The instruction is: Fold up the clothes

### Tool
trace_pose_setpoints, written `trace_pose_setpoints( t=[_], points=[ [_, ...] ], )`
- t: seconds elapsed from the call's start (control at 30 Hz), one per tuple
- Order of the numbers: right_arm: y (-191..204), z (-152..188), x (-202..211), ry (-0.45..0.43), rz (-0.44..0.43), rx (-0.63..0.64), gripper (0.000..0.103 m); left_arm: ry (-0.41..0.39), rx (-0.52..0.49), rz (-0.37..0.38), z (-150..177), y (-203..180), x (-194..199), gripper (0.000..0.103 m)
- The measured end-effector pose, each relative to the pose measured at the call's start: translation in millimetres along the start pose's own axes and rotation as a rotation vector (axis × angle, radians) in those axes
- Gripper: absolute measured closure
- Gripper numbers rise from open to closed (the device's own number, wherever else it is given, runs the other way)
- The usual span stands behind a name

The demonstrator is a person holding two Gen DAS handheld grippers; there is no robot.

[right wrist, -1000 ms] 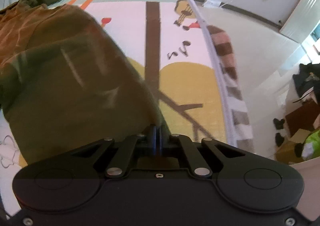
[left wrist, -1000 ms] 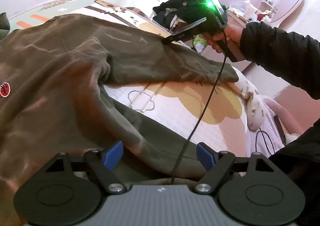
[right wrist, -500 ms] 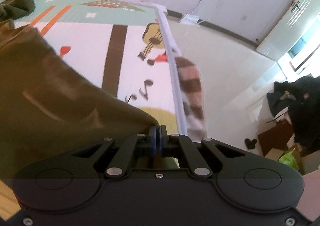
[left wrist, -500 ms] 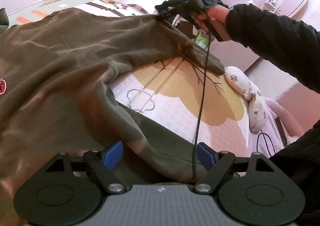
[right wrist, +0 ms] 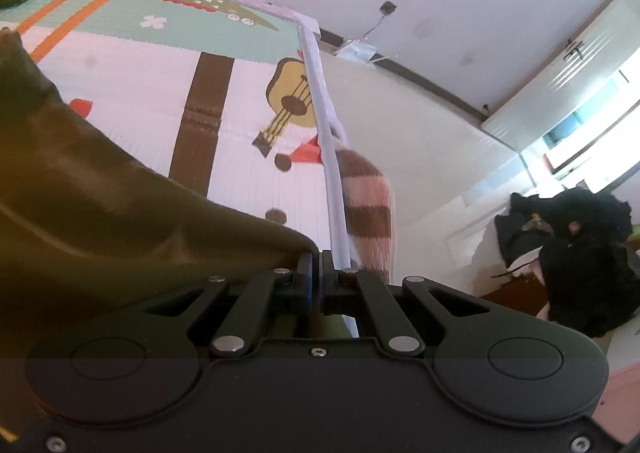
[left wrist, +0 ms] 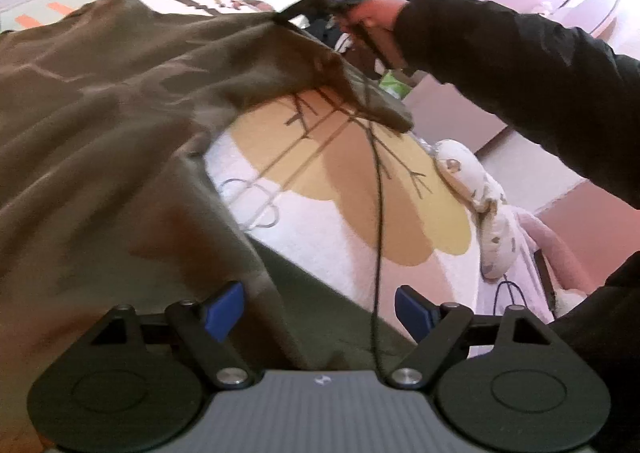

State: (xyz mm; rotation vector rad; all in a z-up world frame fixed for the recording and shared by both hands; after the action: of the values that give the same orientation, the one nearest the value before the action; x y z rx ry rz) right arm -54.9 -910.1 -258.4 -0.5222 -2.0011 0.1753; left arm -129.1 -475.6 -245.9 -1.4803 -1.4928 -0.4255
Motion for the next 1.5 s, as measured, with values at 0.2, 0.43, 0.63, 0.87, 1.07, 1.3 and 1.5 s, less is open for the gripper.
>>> trace_pose_setpoints(
  t=[0.2,0.43,0.63,0.87,1.07,1.3,1.5],
  points=[
    [5,-18,-12,-0.014,0.048,0.012,0.102,-0.004,0.016,0.041,-4,-14,-14,0.013],
    [7,-30,-25,-0.005,0.053,-0.02,0.081,-0.001,0.084,0.076,-8,-15,-31,0.01],
    [-2,-27,-11,-0.006,-0.034,-0.084,0.06,-0.006,0.082,0.086,-10,-16,-26,0.009],
    [-19,-14,32,-0.069,-0.149,-0.207,0.056,-0.043,0.082,0.093,-18,-15,-8,0.009],
    [-48,22,55,-0.047,-0.116,-0.288,0.056,-0.069,0.053,0.059,-26,-16,4,0.009],
    [-83,102,70,0.072,-0.046,-0.406,0.056,-0.078,0.048,0.065,-28,-19,10,0.009],
    [-95,166,86,0.149,-0.056,-0.507,0.056,-0.079,0.046,0.072,-31,-22,10,0.009]
  ],
)
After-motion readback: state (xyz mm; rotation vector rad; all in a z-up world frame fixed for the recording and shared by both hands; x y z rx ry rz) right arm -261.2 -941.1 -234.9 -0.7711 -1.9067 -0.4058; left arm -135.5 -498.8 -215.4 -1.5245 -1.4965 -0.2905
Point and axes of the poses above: each gripper's, at about its wrist camera, not at the fingertips, and x roughly against the way its jaws point, y to its left, z to its underside, the point moved 7 cm from there along -x, roughly the way its jaws point, and after that the axes turned 10 degrees about -z, right-handed, at the moved point
